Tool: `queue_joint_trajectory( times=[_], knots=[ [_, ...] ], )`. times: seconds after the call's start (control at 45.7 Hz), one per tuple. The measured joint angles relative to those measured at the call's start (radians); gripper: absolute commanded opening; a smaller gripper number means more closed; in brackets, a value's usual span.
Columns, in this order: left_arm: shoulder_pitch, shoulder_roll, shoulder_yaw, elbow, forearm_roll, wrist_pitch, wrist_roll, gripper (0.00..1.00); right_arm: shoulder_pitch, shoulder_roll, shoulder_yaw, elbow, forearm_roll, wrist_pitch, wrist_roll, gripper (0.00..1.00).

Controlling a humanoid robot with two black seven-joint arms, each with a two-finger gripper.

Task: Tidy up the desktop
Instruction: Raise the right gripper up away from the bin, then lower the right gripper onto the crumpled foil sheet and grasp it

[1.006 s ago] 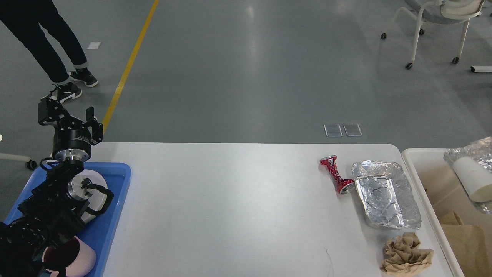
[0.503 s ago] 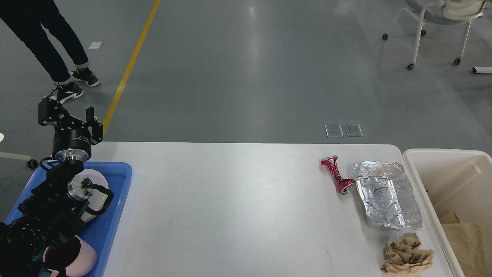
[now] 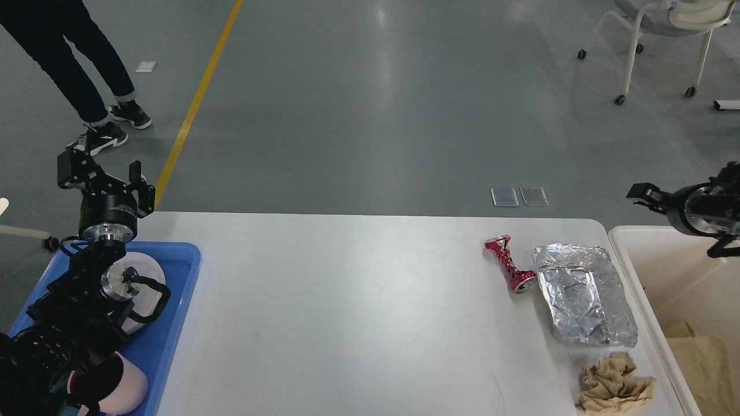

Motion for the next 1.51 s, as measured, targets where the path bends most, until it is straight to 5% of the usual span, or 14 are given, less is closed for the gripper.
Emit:
queue_joint_trajectory(
  times=[0.153, 0.481, 0.7, 0.853, 1.247, 1.509],
  knots=[
    [0.000, 0.000, 0.000, 0.000, 0.000, 0.000, 0.000, 0.97, 0.240, 0.119, -0.042, 0.197, -0.001, 0.139, 0.004, 1.00],
    [0.000, 0.000, 0.000, 0.000, 0.000, 0.000, 0.000, 0.97, 0.672, 0.207, -0.032, 0.373, 0.004, 0.719, 0.006, 1.00],
    [0.000, 0.000, 0.000, 0.000, 0.000, 0.000, 0.000, 0.97, 0.850, 0.177, -0.068, 0.403, 0.001, 0.816, 0.006, 1.00],
    [0.000, 0.000, 0.000, 0.000, 0.000, 0.000, 0.000, 0.97, 0.721, 0.138, -0.070, 0.370, 0.001, 0.740, 0.003, 1.00],
    [0.000, 0.000, 0.000, 0.000, 0.000, 0.000, 0.000, 0.97, 0.047, -0.020, 0.009, 0.255, 0.016, 0.048, 0.003, 1.00],
    [0.000, 0.000, 0.000, 0.000, 0.000, 0.000, 0.000, 0.97, -0.206, -0.023, 0.071, 0.119, -0.017, -0.056, 0.015, 1.00]
  ],
)
